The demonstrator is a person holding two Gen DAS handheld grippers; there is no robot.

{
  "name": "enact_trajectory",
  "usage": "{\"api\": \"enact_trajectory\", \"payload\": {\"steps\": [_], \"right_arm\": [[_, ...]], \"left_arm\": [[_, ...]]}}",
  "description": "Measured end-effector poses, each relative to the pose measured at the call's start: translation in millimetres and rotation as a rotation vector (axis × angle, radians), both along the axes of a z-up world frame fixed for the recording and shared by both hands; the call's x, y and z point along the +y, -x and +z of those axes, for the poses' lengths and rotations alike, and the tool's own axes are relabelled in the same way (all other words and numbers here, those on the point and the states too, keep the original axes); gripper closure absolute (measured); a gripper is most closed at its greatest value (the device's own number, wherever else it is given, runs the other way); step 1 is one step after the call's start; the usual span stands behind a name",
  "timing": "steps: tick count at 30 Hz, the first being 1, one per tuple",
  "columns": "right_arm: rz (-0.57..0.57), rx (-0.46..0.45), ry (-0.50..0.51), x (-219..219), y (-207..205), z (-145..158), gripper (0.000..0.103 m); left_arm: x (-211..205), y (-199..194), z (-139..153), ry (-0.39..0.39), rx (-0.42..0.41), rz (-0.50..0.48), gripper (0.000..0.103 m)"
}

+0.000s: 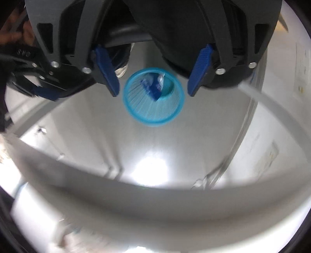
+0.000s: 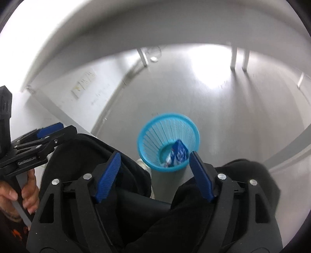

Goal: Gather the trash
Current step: 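Raise both tools back up toward the remaining trash on the table, then grasp the crumpled clear bag with the left tool while the right tool grasps the large translucent bag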

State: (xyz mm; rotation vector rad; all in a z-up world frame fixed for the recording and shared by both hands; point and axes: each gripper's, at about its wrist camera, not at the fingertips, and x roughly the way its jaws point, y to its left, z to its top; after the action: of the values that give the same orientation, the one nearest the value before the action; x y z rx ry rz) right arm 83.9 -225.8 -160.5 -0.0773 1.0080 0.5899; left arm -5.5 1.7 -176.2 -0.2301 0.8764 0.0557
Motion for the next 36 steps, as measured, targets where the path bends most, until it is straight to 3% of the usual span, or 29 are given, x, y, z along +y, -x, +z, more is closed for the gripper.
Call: {"api": "enact_trajectory", "payload": {"steps": [6,8,14,17,23,36], "right_arm": [[0.023,-0.131,-0.050,-4,21,61,0.028],[0.018,-0.182,-0.086,-7,24,84,0.025],[-0.024,-0.341,-0.182,-13,20,145,0.015],[-0.028,-0.375,-0.201,-11,6,158,0.014],[-0.042,-0.414,-0.226,5,-29,181,0.009],[-0.031,-0.432,-0.149,47,-98,198,0.009]], "left_arm": [[8,32,63,0.000,-0.263,0.006,0.011],[14,37,82,0.000,-0.320,0.031,0.006],[33,35,128,-0.046,-0.444,0.074,0.006],[36,29,146,-0.057,-0.468,0.110,0.006],[55,2,168,-0.007,-0.456,0.136,0.006],[74,-78,181,0.017,-0.389,0.160,0.006]]}}
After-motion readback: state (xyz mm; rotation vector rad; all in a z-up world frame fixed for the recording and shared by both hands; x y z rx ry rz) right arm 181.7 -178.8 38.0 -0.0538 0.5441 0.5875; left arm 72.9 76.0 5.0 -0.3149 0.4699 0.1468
